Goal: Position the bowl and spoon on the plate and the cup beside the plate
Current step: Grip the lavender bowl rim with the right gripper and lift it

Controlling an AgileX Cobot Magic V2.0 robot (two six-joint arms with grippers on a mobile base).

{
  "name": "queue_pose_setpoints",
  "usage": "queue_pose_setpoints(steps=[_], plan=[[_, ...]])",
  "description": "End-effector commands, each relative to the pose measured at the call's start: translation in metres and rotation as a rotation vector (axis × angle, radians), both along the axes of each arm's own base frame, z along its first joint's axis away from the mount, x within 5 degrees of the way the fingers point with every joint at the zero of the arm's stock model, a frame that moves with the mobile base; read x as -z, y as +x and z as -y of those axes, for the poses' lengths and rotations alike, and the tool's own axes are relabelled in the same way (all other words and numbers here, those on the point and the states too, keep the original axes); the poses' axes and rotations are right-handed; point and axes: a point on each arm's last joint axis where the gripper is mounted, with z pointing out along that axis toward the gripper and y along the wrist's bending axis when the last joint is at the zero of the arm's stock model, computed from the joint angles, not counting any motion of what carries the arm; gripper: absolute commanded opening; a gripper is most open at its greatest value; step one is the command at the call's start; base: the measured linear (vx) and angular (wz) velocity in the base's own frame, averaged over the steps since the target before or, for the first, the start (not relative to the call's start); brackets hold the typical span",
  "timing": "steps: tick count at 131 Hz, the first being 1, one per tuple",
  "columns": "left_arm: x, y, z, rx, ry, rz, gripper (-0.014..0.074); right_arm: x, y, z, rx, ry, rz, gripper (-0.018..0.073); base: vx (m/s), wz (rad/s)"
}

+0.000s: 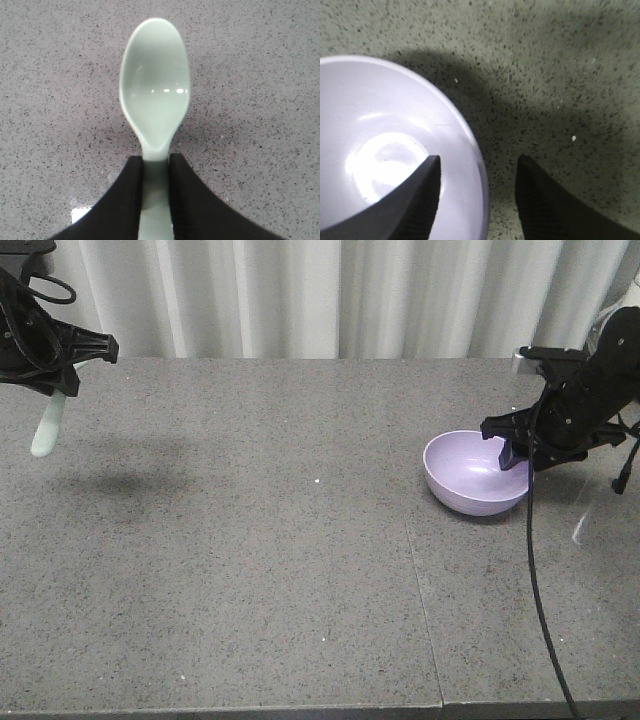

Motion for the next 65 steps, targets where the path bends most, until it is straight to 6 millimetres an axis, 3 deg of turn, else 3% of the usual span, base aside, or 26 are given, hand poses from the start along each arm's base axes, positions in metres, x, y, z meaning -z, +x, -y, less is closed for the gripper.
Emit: queue_pose_setpoints(steps=[1, 24, 50, 65], plan=[[-0.032, -0.011, 0.001, 0.005, -0.011, 0.118, -0.0007, -0.024, 0.001, 0.002, 0.014, 0.002, 0.078, 0.0339, 0.00, 0.00], [-0.032, -0.011, 0.001, 0.005, -0.011, 0.118, -0.0007, -0.011, 0.005, 0.003, 0.031, 0.010, 0.049, 0.0235, 0.00, 0.00], [-0.032, -0.011, 0.001, 0.005, -0.011, 0.118, -0.0007, -0.009, 0.007, 0.003, 0.028, 0.008, 0.054, -0.0014, 0.00, 0.00], [-0.032, -0.011, 0.001, 0.005, -0.011, 0.118, -0.0007, -0.014, 0.008, 0.003, 0.026, 0.009, 0.059, -0.0008, 0.00, 0.00]])
